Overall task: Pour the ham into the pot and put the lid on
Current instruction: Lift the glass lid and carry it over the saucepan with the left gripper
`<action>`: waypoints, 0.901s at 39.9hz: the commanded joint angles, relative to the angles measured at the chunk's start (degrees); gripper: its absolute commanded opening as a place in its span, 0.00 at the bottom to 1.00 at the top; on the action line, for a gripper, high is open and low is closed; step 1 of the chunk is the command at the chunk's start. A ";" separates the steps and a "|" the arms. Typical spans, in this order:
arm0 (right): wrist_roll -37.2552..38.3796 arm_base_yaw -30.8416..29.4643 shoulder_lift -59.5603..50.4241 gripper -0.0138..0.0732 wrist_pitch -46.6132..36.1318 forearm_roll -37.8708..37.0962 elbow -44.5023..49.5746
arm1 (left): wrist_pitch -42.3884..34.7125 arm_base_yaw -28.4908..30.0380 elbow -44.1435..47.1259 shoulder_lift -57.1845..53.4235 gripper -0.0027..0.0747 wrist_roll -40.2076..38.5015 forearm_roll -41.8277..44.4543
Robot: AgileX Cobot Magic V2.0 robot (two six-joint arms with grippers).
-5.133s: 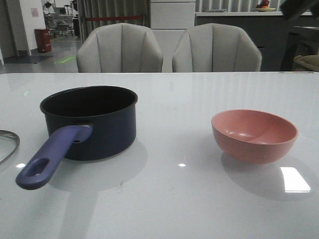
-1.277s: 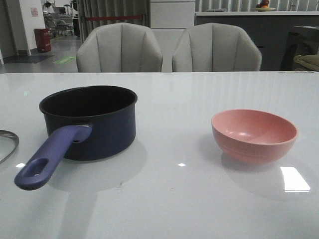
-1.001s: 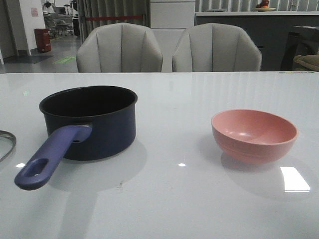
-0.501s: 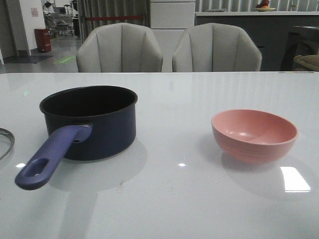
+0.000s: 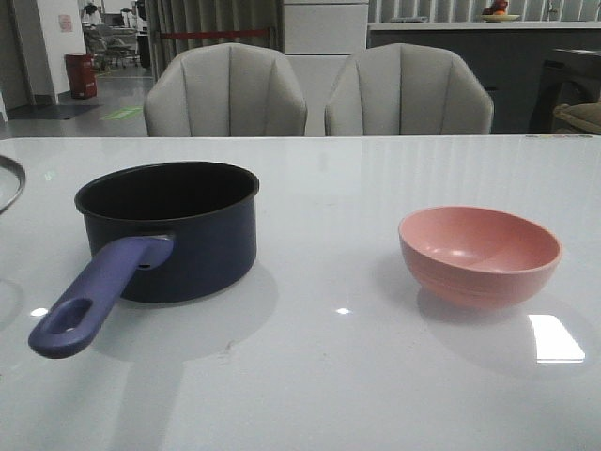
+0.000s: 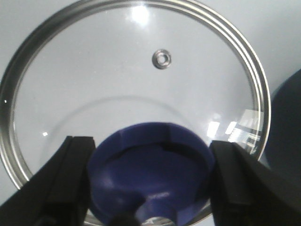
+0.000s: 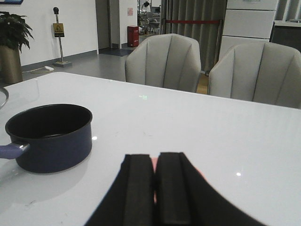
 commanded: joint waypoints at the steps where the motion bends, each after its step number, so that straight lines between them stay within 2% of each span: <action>1: -0.54 0.01 0.54 0.34 -4.90 0.31 -1.65 | 0.26 -1.78 -5.07 -4.14 0.20 0.89 -2.18; 17: -0.54 0.01 0.54 0.34 -4.90 0.31 -1.65 | 4.34 -14.08 -18.21 -4.14 0.20 1.33 -1.95; 27: -0.54 0.01 0.54 0.34 -4.90 0.31 -1.65 | 6.17 -18.84 -18.22 -2.08 0.20 2.21 -1.95; 36: -0.54 0.01 0.54 0.34 -4.90 0.31 -1.65 | 3.43 -23.82 -18.22 2.21 0.20 3.83 -1.85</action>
